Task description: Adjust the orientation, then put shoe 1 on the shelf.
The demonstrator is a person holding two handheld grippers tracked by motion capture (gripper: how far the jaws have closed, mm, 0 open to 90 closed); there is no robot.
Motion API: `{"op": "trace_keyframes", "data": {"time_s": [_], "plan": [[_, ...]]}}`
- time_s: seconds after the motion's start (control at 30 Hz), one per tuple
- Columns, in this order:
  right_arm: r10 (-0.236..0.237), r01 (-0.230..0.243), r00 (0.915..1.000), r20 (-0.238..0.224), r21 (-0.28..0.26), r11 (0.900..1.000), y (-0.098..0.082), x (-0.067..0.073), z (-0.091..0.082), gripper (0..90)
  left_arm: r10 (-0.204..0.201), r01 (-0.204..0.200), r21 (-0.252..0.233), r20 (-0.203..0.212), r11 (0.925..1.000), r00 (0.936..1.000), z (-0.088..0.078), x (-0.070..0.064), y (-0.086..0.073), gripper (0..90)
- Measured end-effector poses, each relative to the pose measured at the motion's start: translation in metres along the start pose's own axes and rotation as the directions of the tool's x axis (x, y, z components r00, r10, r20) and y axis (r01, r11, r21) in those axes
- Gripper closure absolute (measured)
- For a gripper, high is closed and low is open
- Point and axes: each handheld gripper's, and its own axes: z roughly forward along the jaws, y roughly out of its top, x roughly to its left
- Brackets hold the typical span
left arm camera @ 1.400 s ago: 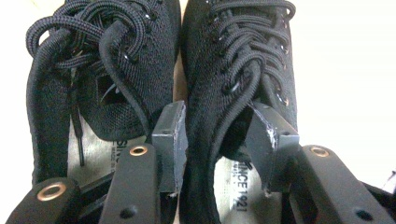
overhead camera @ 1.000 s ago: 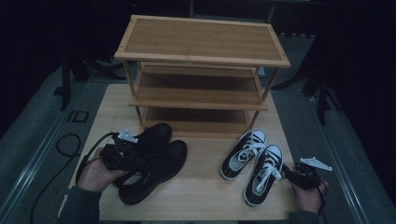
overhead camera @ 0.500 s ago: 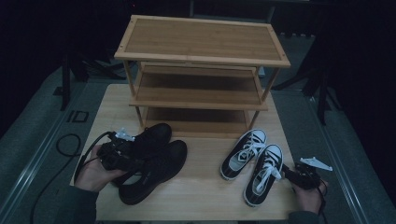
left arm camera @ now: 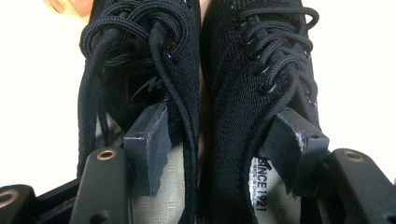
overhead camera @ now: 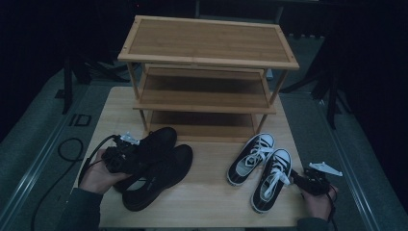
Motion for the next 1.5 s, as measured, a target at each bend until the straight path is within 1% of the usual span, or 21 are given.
{"op": "trace_keyframes", "data": {"time_s": [0.07, 0.3, 0.37, 0.43, 0.73, 0.83, 0.93, 1.0, 1.07, 1.2, 1.33, 1.5], "plan": [[0.0, 0.0, 1.0, 0.0, 0.0, 1.0, 0.0, 0.0, 0.0, 41.1, -0.006, 0.006, 0.001, 0.001, 1.0, 1.0, 0.0, 0.0, 0.001, 42.1], [0.0, 0.0, 1.0, 0.0, 0.0, 1.0, 0.0, 0.0, 0.0, 41.2, 0.005, -0.005, 0.007, 0.004, 1.0, 1.0, 0.001, 0.001, 0.001, 42.1], [0.0, 0.0, 1.0, 0.0, 0.0, 1.0, 0.0, 0.0, 0.0, 41.2, 0.005, -0.005, 0.002, 0.002, 1.0, 1.0, 0.002, 0.001, 0.001, 42.2], [0.0, 0.0, 1.0, 0.0, 0.0, 1.0, 0.0, 0.0, 0.0, 41.2, 0.007, -0.007, 0.003, 0.009, 1.0, 0.9999, 0.002, 0.001, 0.001, 43.2], [0.0, 0.0, 1.0, 0.0, 0.0, 1.0, 0.0, 0.0, 0.0, 41.2, 0.025, -0.025, 0.027, 0.01, 0.9993, 0.9996, 0.007, -0.001, 0.002, 43.4], [0.001, -0.001, 1.0, 0.0, 0.0, 1.0, 0.0, 0.0, 0.0, 41.2, 0.017, -0.018, 0.03, 0.009, 0.9994, 0.9998, 0.009, -0.001, 0.003, 45.0], [0.001, -0.001, 1.0, 0.0, 0.0, 1.0, 0.0, 0.0, 0.0, 41.1, 0.008, -0.009, 0.044, 0.003, 0.999, 1.0, 0.011, -0.001, 0.003, 47.2], [0.001, -0.001, 1.0, 0.0, 0.0, 1.0, 0.0, 0.0, 0.0, 41.2, 0.011, -0.011, 0.048, -0.002, 0.9988, 0.9999, 0.013, -0.001, 0.004, 47.7], [0.0, 0.0, 1.0, 0.0, 0.0, 1.0, 0.0, 0.0, 0.0, 41.2, 0.011, -0.012, 0.048, 0.008, 0.9988, 0.9999, 0.013, -0.001, 0.005, 51.5], [0.0, 0.0, 1.0, 0.0, 0.0, 1.0, 0.0, 0.0, 0.0, 41.2, 0.015, -0.016, 0.061, 0.006, 0.998, 0.9999, 0.015, -0.001, 0.006, 52.6], [0.0, 0.0, 1.0, 0.0, 0.0, 1.0, 0.0, 0.0, 0.0, 41.2, 0.009, -0.009, 0.065, 0.008, 0.9978, 0.9999, 0.016, -0.001, 0.007, 53.9], [0.0, 0.0, 1.0, 0.0, 0.0, 1.0, 0.0, 0.0, 0.0, 41.2, 0.015, -0.016, 0.077, 0.006, 0.9969, 0.9999, 0.02, -0.002, 0.007, 54.4]]}}
